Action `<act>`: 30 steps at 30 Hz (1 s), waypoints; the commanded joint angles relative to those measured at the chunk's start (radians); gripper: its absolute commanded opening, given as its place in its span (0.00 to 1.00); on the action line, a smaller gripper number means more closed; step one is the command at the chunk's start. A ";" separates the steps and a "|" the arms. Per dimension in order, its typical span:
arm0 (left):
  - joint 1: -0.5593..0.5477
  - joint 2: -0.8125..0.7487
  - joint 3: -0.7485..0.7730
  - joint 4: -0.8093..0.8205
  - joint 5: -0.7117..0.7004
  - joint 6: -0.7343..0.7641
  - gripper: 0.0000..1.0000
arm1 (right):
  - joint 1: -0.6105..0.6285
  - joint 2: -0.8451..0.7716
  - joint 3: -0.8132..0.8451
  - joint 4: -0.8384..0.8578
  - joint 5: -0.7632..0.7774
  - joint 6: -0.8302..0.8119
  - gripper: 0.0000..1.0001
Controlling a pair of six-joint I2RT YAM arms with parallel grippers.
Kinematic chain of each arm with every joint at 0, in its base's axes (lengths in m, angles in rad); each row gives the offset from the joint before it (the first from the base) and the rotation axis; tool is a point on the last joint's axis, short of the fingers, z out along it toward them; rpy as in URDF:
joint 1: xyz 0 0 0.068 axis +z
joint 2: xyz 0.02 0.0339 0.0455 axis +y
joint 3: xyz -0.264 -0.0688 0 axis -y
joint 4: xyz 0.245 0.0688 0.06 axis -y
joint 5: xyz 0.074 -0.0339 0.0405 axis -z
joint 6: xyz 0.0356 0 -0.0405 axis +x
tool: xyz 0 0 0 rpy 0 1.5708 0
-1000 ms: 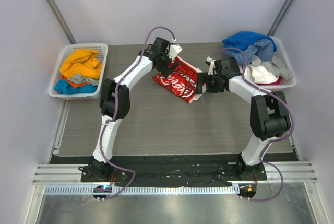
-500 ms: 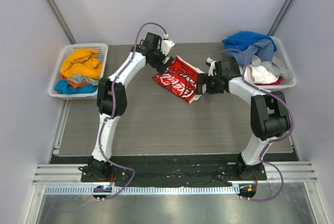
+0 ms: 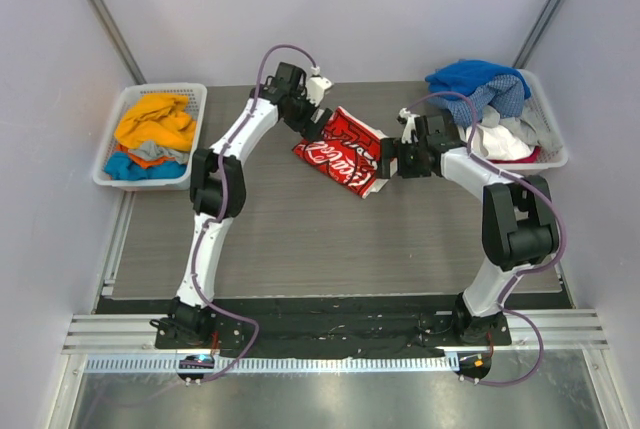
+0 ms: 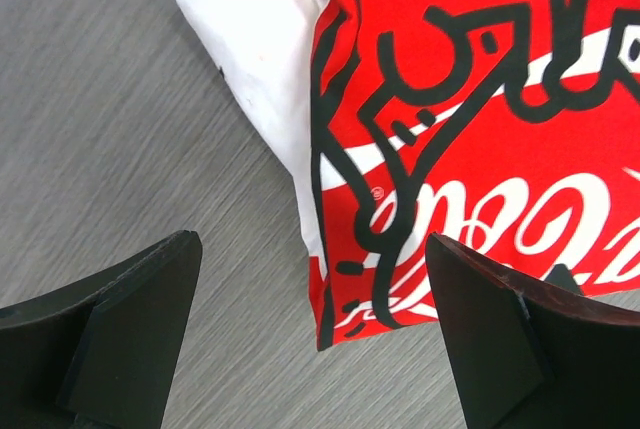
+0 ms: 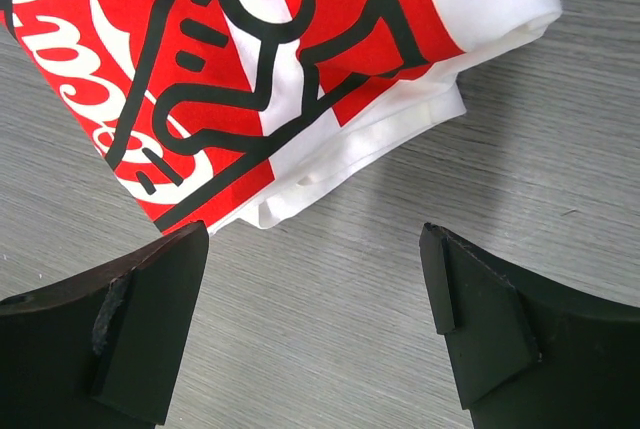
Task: Fold and stack the t-shirts
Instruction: Put the neatly folded tshirt into the corner of the board with the left arm
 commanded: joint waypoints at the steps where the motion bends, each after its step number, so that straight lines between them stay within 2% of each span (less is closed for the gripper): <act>1: 0.038 0.035 0.042 -0.050 0.111 -0.027 1.00 | -0.004 -0.070 0.008 0.036 0.016 -0.009 0.96; 10: 0.098 0.116 0.135 -0.102 0.232 -0.087 1.00 | -0.006 -0.088 0.031 0.038 0.009 -0.026 0.96; 20: 0.100 0.170 0.140 -0.197 0.392 -0.105 1.00 | -0.006 -0.071 0.118 0.036 0.013 -0.032 0.96; 30: 0.095 0.221 0.159 -0.240 0.453 -0.144 1.00 | -0.006 -0.031 0.200 0.036 -0.013 -0.011 0.96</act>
